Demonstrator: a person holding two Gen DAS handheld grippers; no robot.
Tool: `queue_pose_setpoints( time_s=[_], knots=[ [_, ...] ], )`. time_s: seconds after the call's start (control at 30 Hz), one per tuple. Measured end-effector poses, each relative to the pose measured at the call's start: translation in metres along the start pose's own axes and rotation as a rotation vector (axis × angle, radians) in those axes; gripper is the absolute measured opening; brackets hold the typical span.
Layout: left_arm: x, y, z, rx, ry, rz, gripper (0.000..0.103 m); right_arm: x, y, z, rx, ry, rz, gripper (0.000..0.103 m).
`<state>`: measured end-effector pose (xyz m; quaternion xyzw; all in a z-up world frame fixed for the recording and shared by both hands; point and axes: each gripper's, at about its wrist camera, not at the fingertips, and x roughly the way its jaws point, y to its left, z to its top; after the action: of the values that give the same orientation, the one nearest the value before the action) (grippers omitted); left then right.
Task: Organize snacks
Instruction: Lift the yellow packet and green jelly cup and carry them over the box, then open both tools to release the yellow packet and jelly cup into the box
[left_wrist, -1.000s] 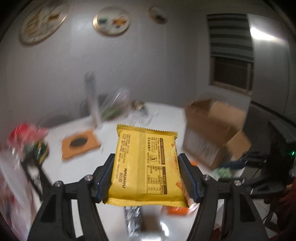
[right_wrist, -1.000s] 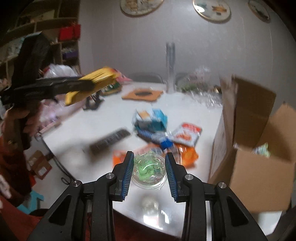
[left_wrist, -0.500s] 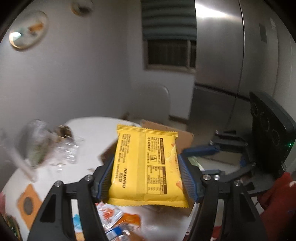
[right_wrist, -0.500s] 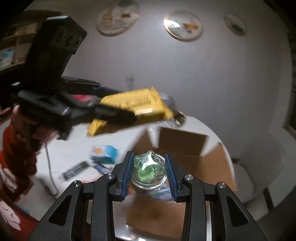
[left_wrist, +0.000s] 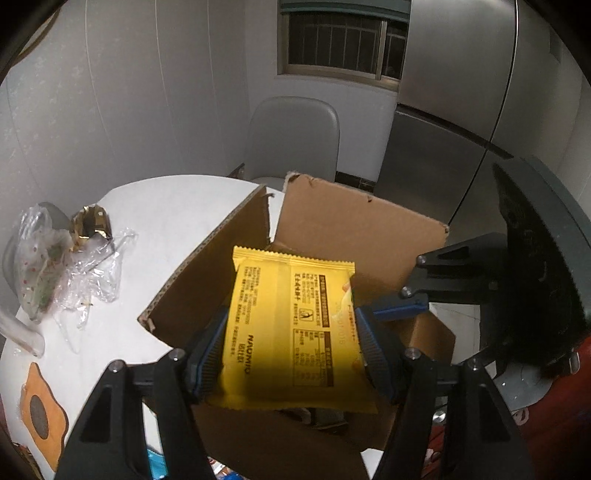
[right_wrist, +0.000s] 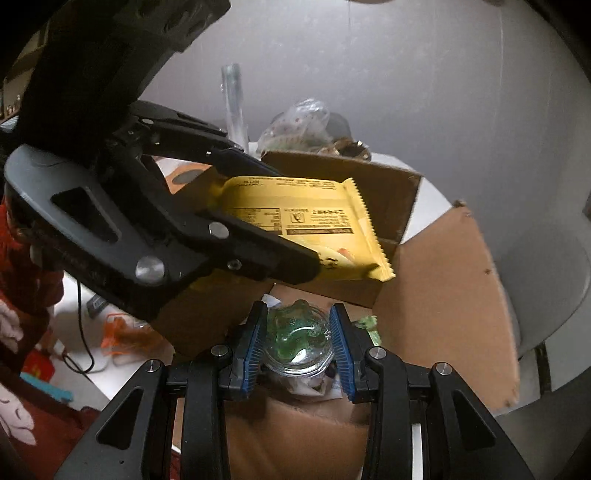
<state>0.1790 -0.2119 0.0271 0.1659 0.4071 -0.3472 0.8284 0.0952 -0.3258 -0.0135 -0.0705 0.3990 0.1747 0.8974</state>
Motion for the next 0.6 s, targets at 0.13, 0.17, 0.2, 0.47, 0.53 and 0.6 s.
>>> queue_pose_setpoints(
  time_s=[0.13,0.17,0.2,0.47,0.53,0.6],
  knots=[
    [0.007,0.004,0.000,-0.002,0.027,0.005,0.064,0.017,0.000,0.004,0.006,0.051,0.038,0.031],
    [0.009,0.006,-0.001,-0.001,0.035,0.004,0.064,0.019,-0.001,0.004,0.008,0.060,0.041,0.031],
    [0.010,0.006,-0.001,0.001,0.040,0.001,0.064,0.022,-0.001,0.004,0.009,0.068,0.043,0.031],
    [0.023,0.006,0.001,0.038,0.111,0.038,0.064,0.036,-0.005,0.005,0.016,0.123,0.052,0.032],
    [0.026,0.003,0.000,0.060,0.127,0.062,0.064,0.033,-0.008,0.006,0.024,0.116,0.052,0.036],
    [0.026,0.003,0.000,0.065,0.131,0.066,0.064,0.029,-0.010,0.006,0.025,0.106,0.045,0.041]
  ],
)
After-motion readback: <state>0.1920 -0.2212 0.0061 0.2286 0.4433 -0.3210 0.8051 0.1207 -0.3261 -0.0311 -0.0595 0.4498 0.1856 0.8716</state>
